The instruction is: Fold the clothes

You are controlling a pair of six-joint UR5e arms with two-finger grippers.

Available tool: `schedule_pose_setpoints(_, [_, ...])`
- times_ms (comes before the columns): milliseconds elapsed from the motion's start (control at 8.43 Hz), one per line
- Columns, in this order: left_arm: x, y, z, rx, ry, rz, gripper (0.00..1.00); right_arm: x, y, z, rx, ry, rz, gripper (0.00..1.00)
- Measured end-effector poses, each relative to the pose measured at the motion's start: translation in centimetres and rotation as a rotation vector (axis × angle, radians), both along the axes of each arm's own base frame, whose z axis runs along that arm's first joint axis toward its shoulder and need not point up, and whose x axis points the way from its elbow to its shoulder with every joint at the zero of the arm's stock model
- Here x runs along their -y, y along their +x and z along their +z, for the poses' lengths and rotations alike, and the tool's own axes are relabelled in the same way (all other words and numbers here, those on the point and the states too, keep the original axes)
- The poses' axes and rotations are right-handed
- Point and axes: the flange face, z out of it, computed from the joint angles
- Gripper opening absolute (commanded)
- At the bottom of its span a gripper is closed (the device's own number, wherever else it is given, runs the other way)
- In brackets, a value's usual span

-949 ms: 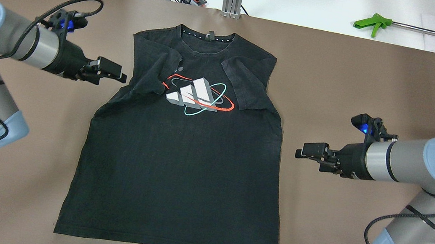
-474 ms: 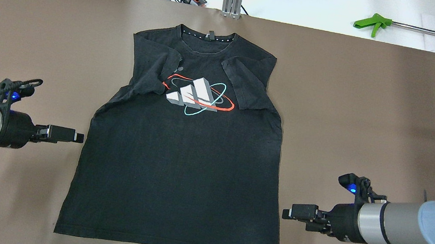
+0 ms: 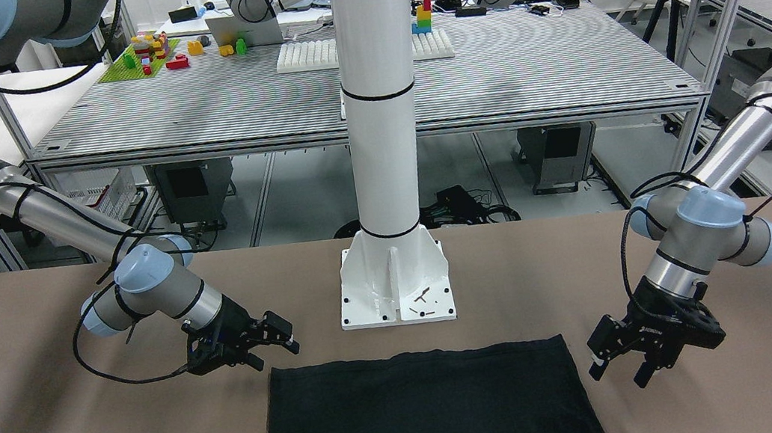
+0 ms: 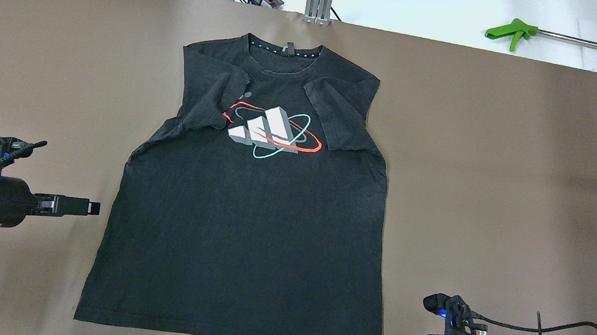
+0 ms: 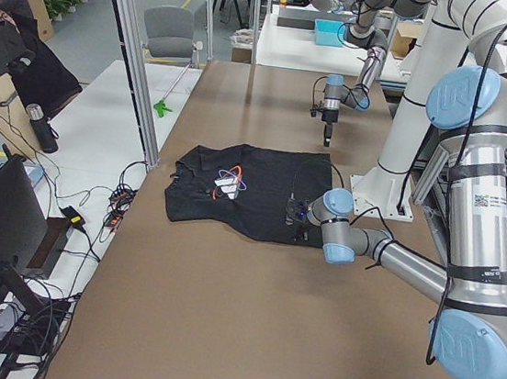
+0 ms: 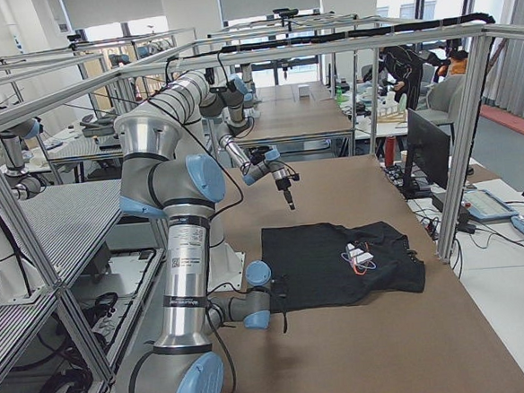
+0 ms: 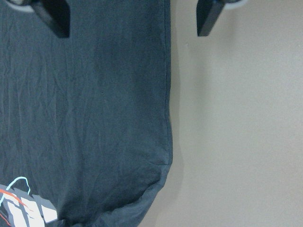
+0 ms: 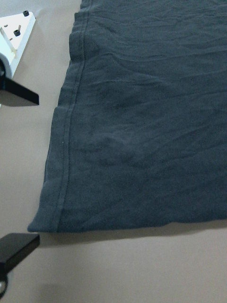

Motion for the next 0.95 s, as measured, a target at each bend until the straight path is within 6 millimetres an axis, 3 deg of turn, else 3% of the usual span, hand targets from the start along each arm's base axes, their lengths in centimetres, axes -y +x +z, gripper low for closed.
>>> schedule_pose_setpoints(593, [0.0, 0.3, -0.1, -0.001, 0.003, 0.002, 0.94, 0.0, -1.2, 1.5, -0.057, 0.048, -0.02, 0.92])
schedule_pose_setpoints(712, [0.0, 0.4, -0.1, -0.001, 0.003, 0.003, 0.94, 0.1, -1.3, 1.7, -0.071, 0.045, -0.02, 0.75])
schedule_pose_setpoints(830, [0.0, 0.4, 0.0, 0.001, 0.002, 0.003, 0.94, 0.2, -1.8, 1.6, -0.085, 0.041, -0.018, 0.5])
schedule_pose_setpoints(949, [0.0, 0.5, 0.0, 0.002, 0.002, 0.005, 0.94, 0.6, -2.5, 1.0, -0.097, 0.038, -0.015, 0.31])
